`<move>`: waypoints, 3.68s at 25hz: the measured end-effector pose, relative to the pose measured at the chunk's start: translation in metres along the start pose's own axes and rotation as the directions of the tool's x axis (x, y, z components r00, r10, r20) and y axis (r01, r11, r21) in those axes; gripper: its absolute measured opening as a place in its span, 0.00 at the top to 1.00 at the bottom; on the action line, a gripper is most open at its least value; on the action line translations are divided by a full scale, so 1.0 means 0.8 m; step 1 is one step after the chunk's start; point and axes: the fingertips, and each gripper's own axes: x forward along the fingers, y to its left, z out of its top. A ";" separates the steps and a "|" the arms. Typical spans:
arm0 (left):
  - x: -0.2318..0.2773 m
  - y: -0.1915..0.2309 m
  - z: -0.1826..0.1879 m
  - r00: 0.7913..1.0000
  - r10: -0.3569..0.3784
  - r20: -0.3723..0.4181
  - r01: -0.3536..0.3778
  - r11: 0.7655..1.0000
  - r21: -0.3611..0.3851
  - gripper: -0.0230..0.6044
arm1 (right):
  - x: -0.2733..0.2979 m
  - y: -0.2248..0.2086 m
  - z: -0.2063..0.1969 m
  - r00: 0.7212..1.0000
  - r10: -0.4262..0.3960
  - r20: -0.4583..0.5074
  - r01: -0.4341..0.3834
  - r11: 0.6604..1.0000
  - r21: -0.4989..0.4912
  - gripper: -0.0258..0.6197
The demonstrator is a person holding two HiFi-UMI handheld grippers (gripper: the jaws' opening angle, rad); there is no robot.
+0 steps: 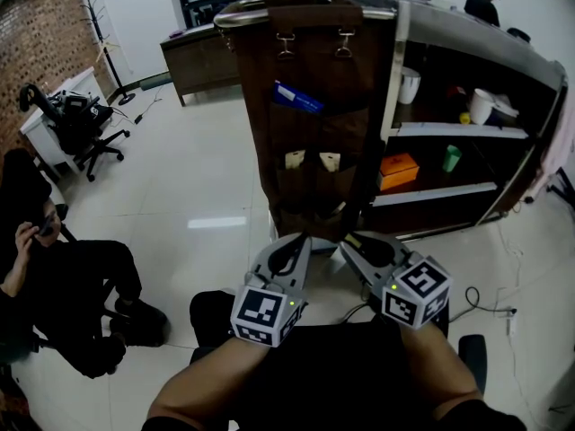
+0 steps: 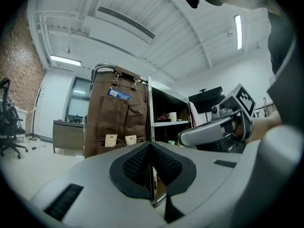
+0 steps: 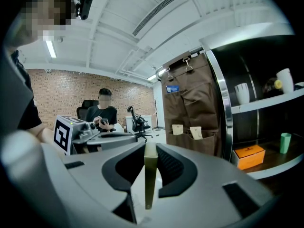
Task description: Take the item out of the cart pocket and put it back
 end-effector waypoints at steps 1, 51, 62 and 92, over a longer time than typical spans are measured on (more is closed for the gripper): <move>0.000 0.001 0.000 1.000 0.001 0.000 -0.001 1.000 0.001 0.96 | 0.000 -0.001 -0.001 1.000 0.000 -0.001 0.000 1.000 0.003 0.82; 0.002 0.015 -0.003 1.000 0.026 0.006 -0.026 1.000 -0.007 0.96 | 0.000 -0.104 0.393 0.880 -0.128 0.457 0.260 0.936 -0.239 0.82; 0.003 0.017 -0.006 1.000 0.027 -0.002 -0.028 0.999 -0.026 0.96 | 0.132 -0.170 0.311 0.983 -0.153 0.099 0.175 0.945 -0.276 0.82; 0.004 0.011 -0.006 1.000 0.016 -0.006 -0.016 1.000 -0.019 0.96 | 0.109 -0.156 0.329 0.983 -0.121 0.137 0.151 0.960 -0.237 0.96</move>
